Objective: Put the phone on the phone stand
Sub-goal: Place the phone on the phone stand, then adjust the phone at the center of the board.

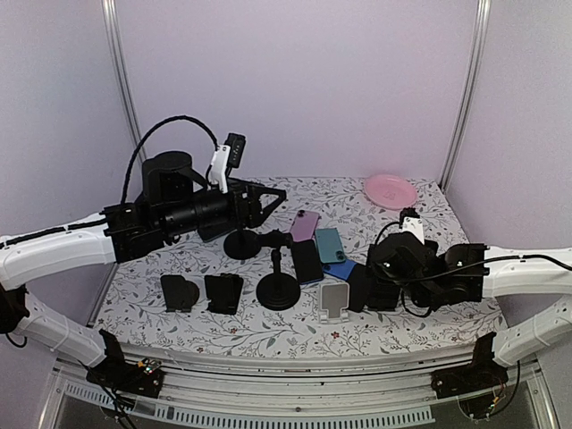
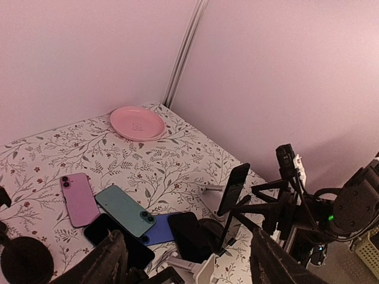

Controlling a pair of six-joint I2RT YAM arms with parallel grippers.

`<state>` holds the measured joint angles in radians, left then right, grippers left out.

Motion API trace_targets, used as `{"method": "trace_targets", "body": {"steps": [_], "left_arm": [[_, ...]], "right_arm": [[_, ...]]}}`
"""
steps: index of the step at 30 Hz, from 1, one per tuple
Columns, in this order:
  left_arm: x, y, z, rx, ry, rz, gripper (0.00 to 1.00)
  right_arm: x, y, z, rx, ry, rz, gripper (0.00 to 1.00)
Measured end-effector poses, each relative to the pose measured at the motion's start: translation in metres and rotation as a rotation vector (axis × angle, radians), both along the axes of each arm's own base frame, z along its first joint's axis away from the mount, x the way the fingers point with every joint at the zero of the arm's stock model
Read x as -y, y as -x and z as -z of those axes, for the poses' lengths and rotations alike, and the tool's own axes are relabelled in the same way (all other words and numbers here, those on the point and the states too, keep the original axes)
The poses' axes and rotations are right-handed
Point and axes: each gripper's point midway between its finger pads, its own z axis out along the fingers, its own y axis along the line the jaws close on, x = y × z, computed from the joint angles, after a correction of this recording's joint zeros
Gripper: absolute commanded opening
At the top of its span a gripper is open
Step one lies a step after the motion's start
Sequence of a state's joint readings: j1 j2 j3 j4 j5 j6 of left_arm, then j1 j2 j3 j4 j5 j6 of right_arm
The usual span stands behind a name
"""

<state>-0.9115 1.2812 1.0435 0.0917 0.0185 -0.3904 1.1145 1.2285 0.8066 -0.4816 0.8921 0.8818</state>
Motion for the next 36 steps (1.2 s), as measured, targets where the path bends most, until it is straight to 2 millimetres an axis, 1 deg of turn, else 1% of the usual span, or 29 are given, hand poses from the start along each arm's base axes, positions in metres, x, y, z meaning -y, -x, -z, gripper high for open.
{"method": "trace_targets", "body": {"steps": [5, 8, 10, 12, 14, 16, 18, 21, 24, 27, 30, 34, 36], "left_arm": [[-0.003, 0.003, -0.002, 0.004, 0.005, 0.001, 0.72], [-0.004, 0.003, -0.001, 0.003, 0.004, 0.000, 0.72], [-0.005, 0.003, 0.000, 0.001, 0.004, 0.000, 0.72], [-0.007, 0.002, 0.001, -0.001, 0.005, -0.001, 0.72], [-0.008, 0.002, 0.001, -0.003, 0.006, -0.001, 0.72], [-0.009, 0.000, 0.001, -0.005, 0.008, -0.001, 0.72], [-0.011, -0.002, 0.001, -0.007, 0.010, -0.001, 0.72], [-0.014, -0.006, 0.001, -0.012, 0.013, -0.004, 0.72], [-0.017, -0.009, 0.000, -0.018, 0.019, -0.001, 0.72], [-0.019, -0.012, -0.005, -0.020, 0.031, 0.006, 0.72], [-0.021, -0.014, -0.010, -0.017, 0.042, 0.013, 0.72], [-0.026, -0.021, -0.016, -0.018, 0.056, 0.014, 0.72], [-0.028, -0.025, -0.018, -0.019, 0.060, 0.014, 0.72]], "right_arm": [[-0.007, -0.001, -0.027, -0.016, -0.067, -0.039, 0.99], [-0.014, -0.007, -0.044, -0.042, -0.097, -0.085, 0.99], [-0.021, -0.014, -0.059, -0.055, -0.113, -0.125, 0.99], [-0.032, -0.023, -0.080, -0.054, -0.138, -0.173, 0.99], [-0.045, -0.029, -0.094, -0.058, -0.158, -0.222, 0.99], [-0.062, -0.033, -0.101, -0.073, -0.170, -0.276, 0.99], [-0.078, -0.035, -0.097, -0.104, -0.170, -0.318, 0.99], [-0.093, -0.037, -0.077, -0.164, -0.152, -0.345, 0.99], [-0.103, -0.047, -0.056, -0.229, -0.142, -0.337, 0.99], [-0.104, -0.069, -0.046, -0.277, -0.171, -0.300, 0.99], [-0.101, -0.096, -0.040, -0.316, -0.202, -0.246, 0.99], [-0.097, -0.137, -0.034, -0.353, -0.229, -0.191, 0.99], [-0.091, -0.151, -0.026, -0.371, -0.223, -0.186, 0.99]]}}
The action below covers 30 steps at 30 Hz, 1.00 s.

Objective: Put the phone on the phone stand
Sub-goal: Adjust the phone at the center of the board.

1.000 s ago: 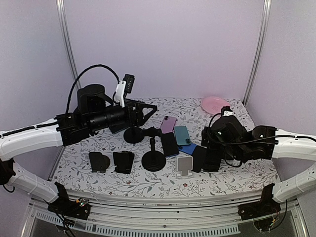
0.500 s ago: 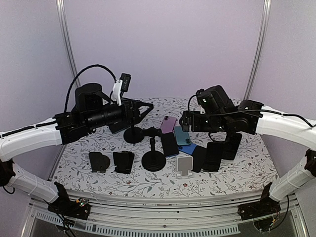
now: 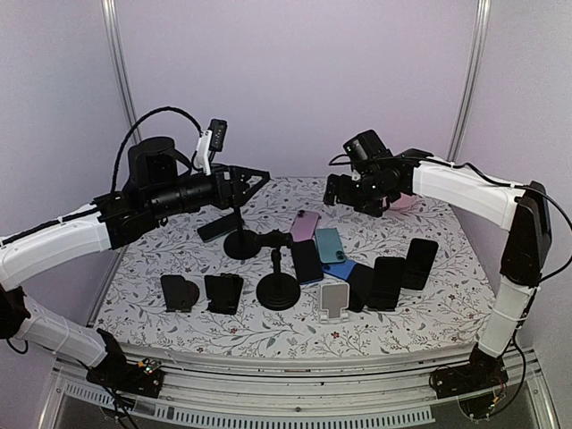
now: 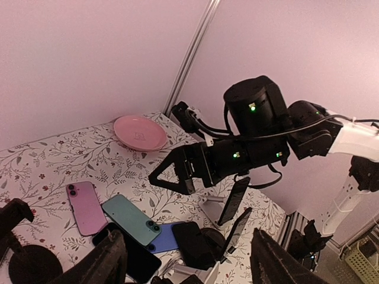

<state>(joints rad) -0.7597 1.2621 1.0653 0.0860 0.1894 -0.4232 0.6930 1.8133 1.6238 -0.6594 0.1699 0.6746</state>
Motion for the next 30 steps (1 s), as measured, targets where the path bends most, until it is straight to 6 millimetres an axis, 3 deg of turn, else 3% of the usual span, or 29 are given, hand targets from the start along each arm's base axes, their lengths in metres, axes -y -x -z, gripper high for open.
{"method": "trace_targets", "body": {"steps": [5, 15, 18, 23, 30], "left_arm": [[0.001, -0.006, 0.000, -0.007, 0.000, 0.013, 0.72], [-0.010, -0.019, 0.008, -0.037, -0.017, 0.005, 0.72], [-0.013, -0.022, 0.008, -0.040, -0.017, 0.003, 0.72], [-0.014, -0.022, 0.008, -0.043, -0.015, 0.014, 0.72], [-0.012, -0.021, 0.010, -0.055, -0.008, 0.031, 0.71]], "right_arm": [[0.014, -0.019, 0.028, -0.037, 0.095, -0.016, 0.99], [0.017, -0.019, 0.073, -0.113, 0.193, -0.101, 0.99], [0.026, -0.011, 0.093, -0.166, 0.206, -0.121, 0.99], [0.056, 0.007, 0.131, -0.304, 0.208, -0.117, 0.99], [0.063, 0.020, 0.140, -0.371, 0.209, -0.144, 0.99]]}}
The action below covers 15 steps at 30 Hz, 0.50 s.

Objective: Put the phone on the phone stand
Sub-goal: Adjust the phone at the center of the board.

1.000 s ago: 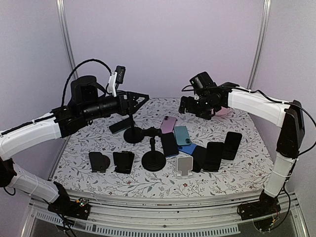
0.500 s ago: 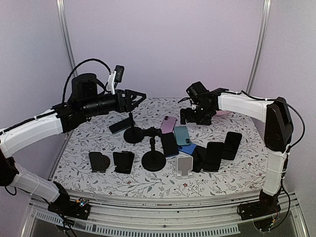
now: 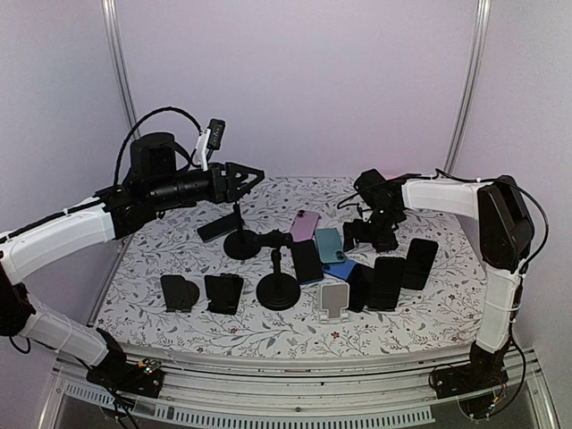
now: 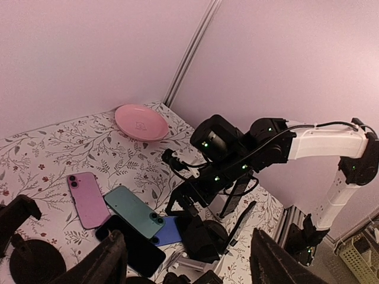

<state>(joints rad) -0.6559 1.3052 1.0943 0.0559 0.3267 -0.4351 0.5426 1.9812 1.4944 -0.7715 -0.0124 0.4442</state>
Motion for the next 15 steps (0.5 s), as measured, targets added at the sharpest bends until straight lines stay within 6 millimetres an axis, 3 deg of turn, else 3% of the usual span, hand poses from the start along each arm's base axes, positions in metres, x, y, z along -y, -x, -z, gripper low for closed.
{"method": "trace_targets", "body": {"steps": [15], "left_arm": [[0.001, 0.000, -0.002, 0.002, 0.012, 0.008, 0.71]], "right_arm": [[0.003, 0.034, 0.008, -0.146, 0.002, -0.070, 0.99]]}}
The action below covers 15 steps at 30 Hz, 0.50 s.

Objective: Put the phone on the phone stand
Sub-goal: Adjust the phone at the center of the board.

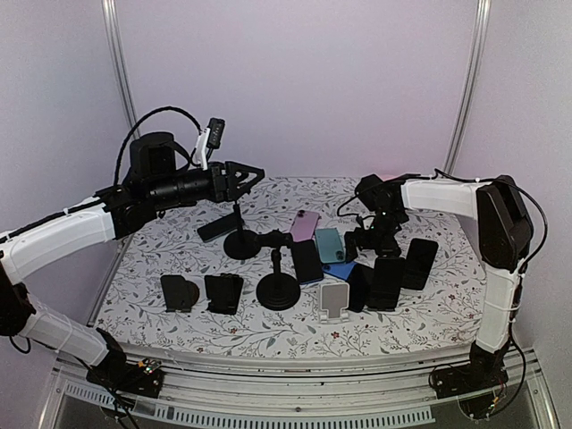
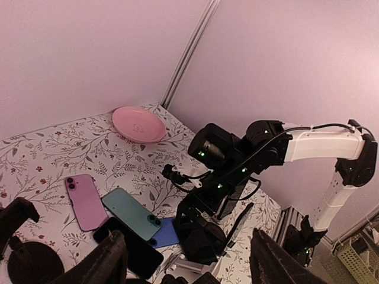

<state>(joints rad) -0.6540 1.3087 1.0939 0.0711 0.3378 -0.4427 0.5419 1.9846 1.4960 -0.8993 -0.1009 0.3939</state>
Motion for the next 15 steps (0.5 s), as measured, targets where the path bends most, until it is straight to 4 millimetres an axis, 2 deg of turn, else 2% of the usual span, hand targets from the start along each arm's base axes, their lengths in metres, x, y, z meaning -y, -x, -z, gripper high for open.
{"method": "trace_targets", "body": {"steps": [7, 15], "left_arm": [[0.000, 0.000, -0.001, 0.004, 0.004, 0.002, 0.71], [-0.001, 0.000, 0.001, 0.002, 0.008, 0.005, 0.71]], "right_arm": [[-0.005, 0.011, 0.012, -0.072, -0.022, -0.028, 0.99], [-0.015, 0.015, 0.015, -0.106, -0.072, -0.046, 0.99]]}}
